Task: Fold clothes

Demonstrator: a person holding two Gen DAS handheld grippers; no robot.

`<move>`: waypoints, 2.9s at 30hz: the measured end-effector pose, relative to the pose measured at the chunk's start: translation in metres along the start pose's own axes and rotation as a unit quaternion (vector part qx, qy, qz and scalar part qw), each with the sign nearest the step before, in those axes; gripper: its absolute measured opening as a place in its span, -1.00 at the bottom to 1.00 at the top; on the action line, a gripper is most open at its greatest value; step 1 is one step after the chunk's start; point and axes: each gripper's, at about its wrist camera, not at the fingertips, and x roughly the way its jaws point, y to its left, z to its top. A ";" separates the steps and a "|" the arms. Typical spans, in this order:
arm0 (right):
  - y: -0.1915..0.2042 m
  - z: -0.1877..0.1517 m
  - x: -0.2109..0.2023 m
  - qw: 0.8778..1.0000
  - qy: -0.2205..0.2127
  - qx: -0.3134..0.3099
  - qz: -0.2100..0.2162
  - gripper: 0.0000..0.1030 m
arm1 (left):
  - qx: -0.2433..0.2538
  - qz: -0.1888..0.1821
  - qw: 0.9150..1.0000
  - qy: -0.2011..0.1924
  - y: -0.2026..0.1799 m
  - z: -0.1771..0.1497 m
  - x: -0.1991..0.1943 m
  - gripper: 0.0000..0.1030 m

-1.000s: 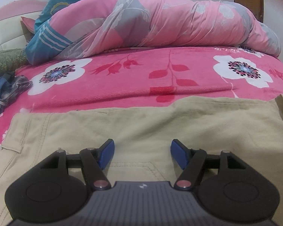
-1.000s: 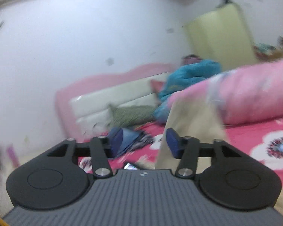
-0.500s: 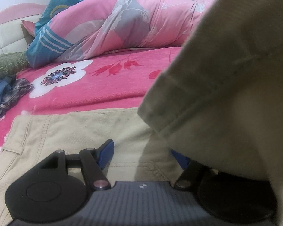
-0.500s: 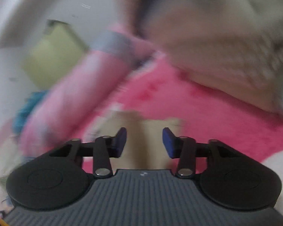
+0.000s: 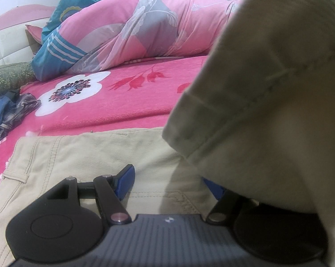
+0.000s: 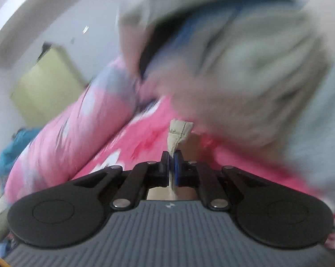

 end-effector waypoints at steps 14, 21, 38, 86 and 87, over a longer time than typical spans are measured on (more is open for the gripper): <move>-0.074 -0.026 -0.037 0.991 0.033 0.037 -0.123 -0.89 | -0.004 -0.004 1.000 -0.002 -0.002 -0.003 -0.004 0.36; -0.021 -0.014 -0.073 0.983 -0.056 -0.093 -0.149 -0.70 | -0.004 -0.004 1.000 -0.003 -0.002 -0.003 -0.004 0.36; 0.026 -0.027 0.126 0.923 0.125 -0.305 -0.197 -1.00 | -0.004 -0.002 1.000 -0.003 -0.001 -0.002 -0.003 0.37; -0.070 -0.067 -0.063 0.986 0.028 0.162 0.029 -0.86 | -0.002 0.003 1.000 -0.006 -0.003 -0.002 -0.004 0.37; -0.076 -0.069 -0.064 0.984 0.024 0.174 0.025 -0.86 | -0.002 0.004 1.000 -0.006 -0.003 -0.002 -0.004 0.37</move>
